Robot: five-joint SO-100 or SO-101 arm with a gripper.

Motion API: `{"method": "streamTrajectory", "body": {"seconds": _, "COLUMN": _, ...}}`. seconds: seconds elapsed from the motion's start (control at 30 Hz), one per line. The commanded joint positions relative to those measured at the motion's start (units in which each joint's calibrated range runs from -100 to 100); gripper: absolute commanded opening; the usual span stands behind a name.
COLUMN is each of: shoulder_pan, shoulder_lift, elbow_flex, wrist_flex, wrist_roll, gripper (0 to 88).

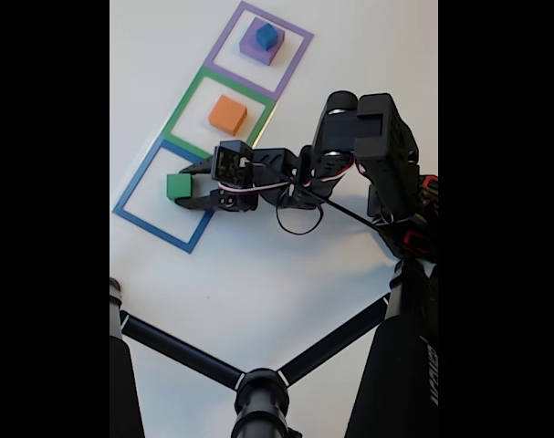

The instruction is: Tower of hanoi

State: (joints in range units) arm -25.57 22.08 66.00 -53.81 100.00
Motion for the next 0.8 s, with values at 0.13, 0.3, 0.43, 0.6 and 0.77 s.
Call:
{"method": "streamTrajectory", "body": {"seconds": 0.13, "shoulder_pan": -0.51, "shoulder_lift": -1.2, "elbow_flex": -0.82, "wrist_flex": 0.21, "wrist_roll": 0.0, "gripper": 6.3}}
{"method": "streamTrajectory", "body": {"seconds": 0.3, "shoulder_pan": -0.89, "shoulder_lift": -5.56, "elbow_flex": 0.91, "wrist_flex": 1.74, "wrist_roll": 0.0, "gripper": 6.8}}
{"method": "streamTrajectory", "body": {"seconds": 0.43, "shoulder_pan": -0.99, "shoulder_lift": -14.37, "elbow_flex": 2.91, "wrist_flex": 9.27, "wrist_roll": 0.0, "gripper": 6.9}}
{"method": "streamTrajectory", "body": {"seconds": 0.6, "shoulder_pan": 0.35, "shoulder_lift": -29.14, "elbow_flex": 4.18, "wrist_flex": 24.74, "wrist_roll": 0.0, "gripper": 7.2}}
{"method": "streamTrajectory", "body": {"seconds": 0.77, "shoulder_pan": 4.96, "shoulder_lift": -46.74, "elbow_flex": 2.09, "wrist_flex": 52.11, "wrist_roll": 0.0, "gripper": 7.2}}
